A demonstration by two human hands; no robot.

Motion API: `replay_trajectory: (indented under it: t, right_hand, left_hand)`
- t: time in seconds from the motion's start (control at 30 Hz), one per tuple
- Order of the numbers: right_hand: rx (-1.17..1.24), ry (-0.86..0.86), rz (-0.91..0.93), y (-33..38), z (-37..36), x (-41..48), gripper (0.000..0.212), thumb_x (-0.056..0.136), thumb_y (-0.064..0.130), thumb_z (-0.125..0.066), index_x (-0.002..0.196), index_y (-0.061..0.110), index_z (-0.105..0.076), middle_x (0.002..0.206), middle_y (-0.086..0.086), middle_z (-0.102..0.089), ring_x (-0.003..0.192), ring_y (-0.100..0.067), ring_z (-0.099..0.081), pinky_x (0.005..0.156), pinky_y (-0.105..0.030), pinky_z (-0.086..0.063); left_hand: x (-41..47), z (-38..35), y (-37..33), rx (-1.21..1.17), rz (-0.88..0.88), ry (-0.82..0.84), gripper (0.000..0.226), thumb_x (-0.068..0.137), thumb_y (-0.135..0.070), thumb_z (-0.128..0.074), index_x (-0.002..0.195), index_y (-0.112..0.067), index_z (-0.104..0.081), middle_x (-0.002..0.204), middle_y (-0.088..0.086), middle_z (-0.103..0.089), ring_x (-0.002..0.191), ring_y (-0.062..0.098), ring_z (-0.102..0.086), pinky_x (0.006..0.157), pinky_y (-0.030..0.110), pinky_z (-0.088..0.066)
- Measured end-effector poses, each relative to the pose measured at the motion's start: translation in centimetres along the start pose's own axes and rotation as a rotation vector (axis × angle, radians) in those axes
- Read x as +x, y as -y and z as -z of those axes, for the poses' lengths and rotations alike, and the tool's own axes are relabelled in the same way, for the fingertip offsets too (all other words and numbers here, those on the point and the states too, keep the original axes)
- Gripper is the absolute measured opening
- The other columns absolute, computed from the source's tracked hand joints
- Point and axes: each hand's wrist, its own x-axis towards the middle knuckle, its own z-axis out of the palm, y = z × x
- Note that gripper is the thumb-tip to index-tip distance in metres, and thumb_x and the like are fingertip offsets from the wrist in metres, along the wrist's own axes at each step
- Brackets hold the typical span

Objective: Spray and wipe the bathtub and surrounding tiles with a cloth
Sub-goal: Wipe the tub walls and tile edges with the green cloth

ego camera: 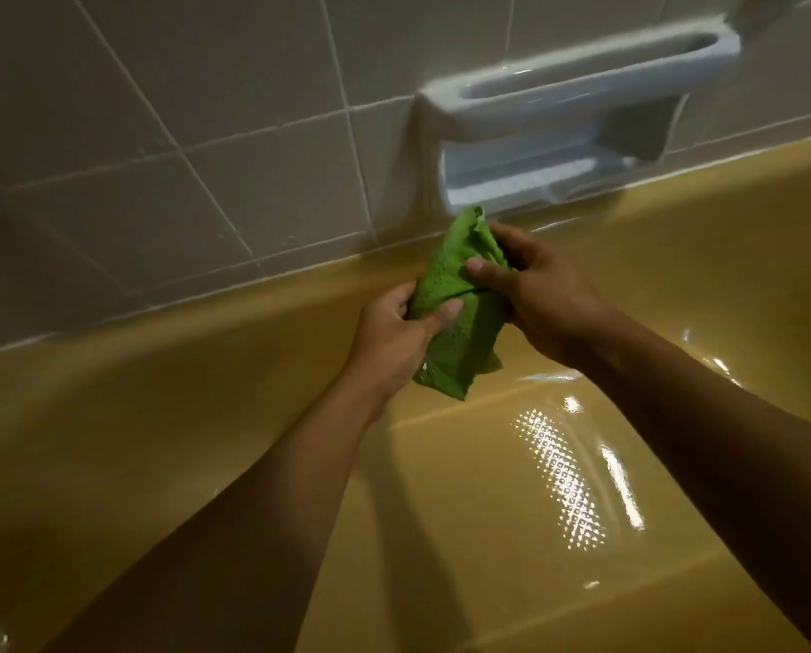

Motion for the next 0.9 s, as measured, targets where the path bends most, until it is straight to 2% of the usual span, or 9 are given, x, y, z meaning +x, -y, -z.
replay_trajectory:
  t: [0.1, 0.17, 0.23, 0.33, 0.4, 0.53, 0.67, 0.77, 0.9]
  right_hand:
    - [-0.614, 0.019, 0.069, 2.1, 0.9, -0.4, 0.038, 0.097, 0.019, -0.066, 0.134, 0.028, -0.061, 0.133, 0.001, -0.065, 0.108, -0.010, -0.067, 0.086, -0.026, -0.057]
    - [-1.140, -0.168, 0.319, 4.1, 2.0, 0.2, 0.042, 0.099, 0.029, -0.062, 0.140, 0.021, -0.056, 0.143, -0.003, -0.057, 0.122, -0.020, -0.058, 0.099, -0.032, -0.050]
    - [-1.421, -0.402, 0.630, 6.7, 3.3, 1.4, 0.043, 0.101, 0.039, -0.053, 0.137, 0.016, -0.056, 0.140, -0.010, -0.055, 0.129, -0.031, -0.047, 0.103, -0.039, -0.038]
    - [-1.508, -0.438, 0.766, 9.5, 5.1, 3.5, 0.041, 0.103, 0.044, -0.045, 0.133, 0.018, -0.057, 0.131, -0.017, -0.051, 0.119, -0.036, -0.047, 0.091, -0.044, -0.043]
    - [-1.550, -0.361, 0.789, 10.0, 6.4, 4.4, 0.038, 0.107, 0.042, -0.042, 0.134, 0.021, -0.058, 0.133, -0.016, -0.053, 0.118, -0.037, -0.048, 0.086, -0.048, -0.046]
    - [-1.533, -0.230, 0.826, 10.4, 7.5, 5.4, 0.040, 0.110, 0.037, -0.040, 0.141, 0.020, -0.058, 0.138, -0.010, -0.061, 0.123, -0.035, -0.054, 0.095, -0.044, -0.045]
    - [-1.540, -0.227, 0.831, 10.3, 7.3, 5.4, 0.037, 0.110, 0.032, -0.040, 0.140, 0.018, -0.058, 0.136, -0.012, -0.062, 0.123, -0.035, -0.053, 0.094, -0.045, -0.046]
    - [-1.533, -0.235, 0.823, 10.2, 7.2, 5.1, 0.035, 0.108, 0.026, -0.044, 0.140, 0.018, -0.058, 0.136, -0.014, -0.062, 0.123, -0.037, -0.051, 0.096, -0.047, -0.044]
    - [-1.549, -0.219, 0.806, 10.6, 7.3, 5.2, 0.037, 0.107, 0.023, -0.046, 0.142, 0.018, -0.056, 0.136, -0.016, -0.061, 0.123, -0.039, -0.049, 0.097, -0.047, -0.044]
  left_hand:
    - [0.5, 0.1, 0.8, 0.088, 0.013, -0.083, 0.005, 0.092, -0.019, -0.075, 0.092, -0.023, -0.074, 0.087, 0.000, -0.079, 0.079, 0.014, -0.076, 0.073, 0.030, -0.060]
    - [1.1, 0.2, 1.5, 0.123, 0.021, -0.133, 0.006, 0.091, -0.022, -0.077, 0.087, -0.025, -0.074, 0.085, -0.001, -0.079, 0.078, 0.016, -0.075, 0.074, 0.033, -0.062]
    - [1.7, 0.3, 1.8, 0.118, 0.044, -0.206, 0.010, 0.089, -0.024, -0.079, 0.080, -0.026, -0.074, 0.084, -0.001, -0.078, 0.079, 0.019, -0.075, 0.077, 0.039, -0.063]
    - [2.7, 0.3, 2.3, 0.046, 0.117, -0.298, 0.012, 0.083, -0.023, -0.082, 0.075, -0.025, -0.075, 0.083, 0.001, -0.078, 0.083, 0.025, -0.076, 0.079, 0.048, -0.063]
    - [3.3, 0.1, 2.4, -0.059, 0.154, -0.328, 0.006, 0.084, -0.017, -0.082, 0.086, -0.021, -0.078, 0.087, 0.003, -0.079, 0.084, 0.026, -0.077, 0.079, 0.049, -0.064]
    - [4.3, -1.0, 1.6, -0.355, 0.210, -0.336, 0.014, 0.090, -0.010, -0.077, 0.102, -0.015, -0.074, 0.093, 0.004, -0.077, 0.082, 0.022, -0.076, 0.073, 0.039, -0.063]
    - [6.3, -3.0, -0.2, -0.629, 0.260, -0.411, 0.033, 0.090, -0.008, -0.076, 0.122, -0.013, -0.070, 0.104, 0.006, -0.075, 0.092, 0.023, -0.073, 0.087, 0.047, -0.060]
    - [8.0, -4.3, -1.7, -0.758, 0.226, -0.458, 0.029, 0.094, 0.000, -0.069, 0.108, -0.025, -0.066, 0.088, -0.002, -0.069, 0.082, 0.017, -0.067, 0.090, 0.042, -0.058]
    - [10.0, -6.3, -2.0, -0.801, 0.221, -0.525, 0.031, 0.095, 0.004, -0.064, 0.081, -0.024, -0.068, 0.091, 0.001, -0.070, 0.099, 0.026, -0.067, 0.099, 0.048, -0.056]
